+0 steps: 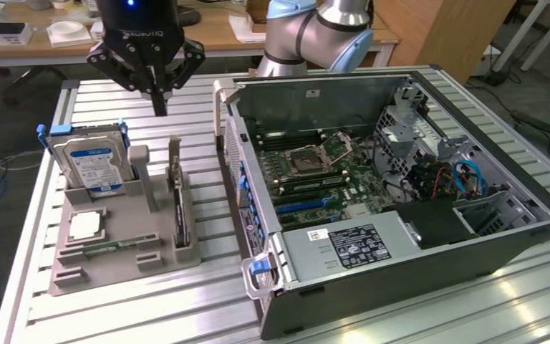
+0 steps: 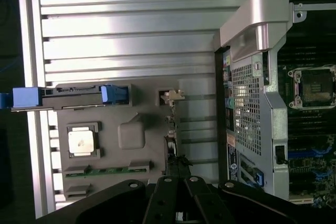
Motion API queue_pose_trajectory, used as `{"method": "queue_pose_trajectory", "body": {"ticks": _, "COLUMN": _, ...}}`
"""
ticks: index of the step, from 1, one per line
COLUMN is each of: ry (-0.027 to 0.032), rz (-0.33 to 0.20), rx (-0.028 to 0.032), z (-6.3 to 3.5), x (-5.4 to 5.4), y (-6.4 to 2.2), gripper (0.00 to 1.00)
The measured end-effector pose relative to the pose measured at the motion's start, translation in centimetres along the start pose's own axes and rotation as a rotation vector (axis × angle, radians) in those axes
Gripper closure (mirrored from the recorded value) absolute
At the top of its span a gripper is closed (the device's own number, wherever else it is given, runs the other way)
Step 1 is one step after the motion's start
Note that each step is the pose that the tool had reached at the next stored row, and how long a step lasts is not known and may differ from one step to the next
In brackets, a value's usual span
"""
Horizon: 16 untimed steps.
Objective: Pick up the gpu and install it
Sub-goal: 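Reach for the gpu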
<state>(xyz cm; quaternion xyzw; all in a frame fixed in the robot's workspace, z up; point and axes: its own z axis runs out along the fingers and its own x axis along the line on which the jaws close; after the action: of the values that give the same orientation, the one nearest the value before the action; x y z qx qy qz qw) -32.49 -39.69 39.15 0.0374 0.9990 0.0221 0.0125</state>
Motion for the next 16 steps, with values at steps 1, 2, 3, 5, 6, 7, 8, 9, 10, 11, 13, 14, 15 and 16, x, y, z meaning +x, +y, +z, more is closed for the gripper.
{"method": "queue_pose_trajectory", "body": {"ticks": 1, "ry": 0.0, "rz": 0.0, "rx": 0.0, "z": 0.0, "x": 0.1, "y": -0.01, "gripper": 0.9}}
{"method": "queue_pose_trajectory", "body": {"ticks": 2, "ry": 0.0, "rz": 0.0, "rx": 0.0, "z": -0.01, "x": 0.2, "y": -0.02, "gripper": 0.9}}
{"method": "queue_pose_trajectory", "body": {"ticks": 3, "ry": 0.0001, "rz": 0.0, "rx": 0.0, "z": -0.01, "x": 0.3, "y": -0.02, "gripper": 0.9}}
{"method": "queue_pose_trajectory", "body": {"ticks": 5, "ry": 0.0, "rz": 0.0, "rx": 0.0, "z": -0.01, "x": 0.5, "y": -0.04, "gripper": 0.9}}
{"method": "queue_pose_trajectory", "body": {"ticks": 6, "ry": 0.0, "rz": 0.0, "rx": -0.0001, "z": -0.01, "x": 0.6, "y": -0.04, "gripper": 0.9}}
{"method": "queue_pose_trajectory", "body": {"ticks": 7, "ry": 0.0, "rz": 0.0, "rx": 0.0, "z": -0.02, "x": 0.7, "y": -0.05, "gripper": 0.9}}
{"method": "queue_pose_trajectory", "body": {"ticks": 8, "ry": 0.0, "rz": 0.0, "rx": 0.0, "z": -0.02, "x": 0.8, "y": -0.06, "gripper": 0.9}}
{"method": "queue_pose_trajectory", "body": {"ticks": 9, "ry": 0.0001, "rz": 0.0, "rx": 0.0, "z": -0.02, "x": 0.9, "y": -0.07, "gripper": 0.9}}
{"method": "queue_pose_trajectory", "body": {"ticks": 10, "ry": 0.0001, "rz": 0.0, "rx": 0.0, "z": -0.02, "x": 1.0, "y": -0.08, "gripper": 0.9}}
{"method": "queue_pose_trajectory", "body": {"ticks": 11, "ry": 0.0, "rz": 0.0, "rx": 0.0, "z": -0.02, "x": 1.1, "y": -0.08, "gripper": 0.9}}
{"method": "queue_pose_trajectory", "body": {"ticks": 13, "ry": 0.0, "rz": 0.0, "rx": 0.0, "z": -0.03, "x": 1.3, "y": -0.1, "gripper": 0.9}}
{"method": "queue_pose_trajectory", "body": {"ticks": 14, "ry": 0.0, "rz": 0.0, "rx": 0.0, "z": -0.03, "x": 1.4, "y": -0.11, "gripper": 0.9}}
{"method": "queue_pose_trajectory", "body": {"ticks": 15, "ry": 0.0, "rz": 0.0, "rx": 0.0, "z": -0.03, "x": 1.5, "y": -0.12, "gripper": 0.9}}
{"method": "queue_pose_trajectory", "body": {"ticks": 16, "ry": 0.0001, "rz": 0.0, "rx": 0.0, "z": -0.04, "x": 1.6, "y": -0.12, "gripper": 0.9}}
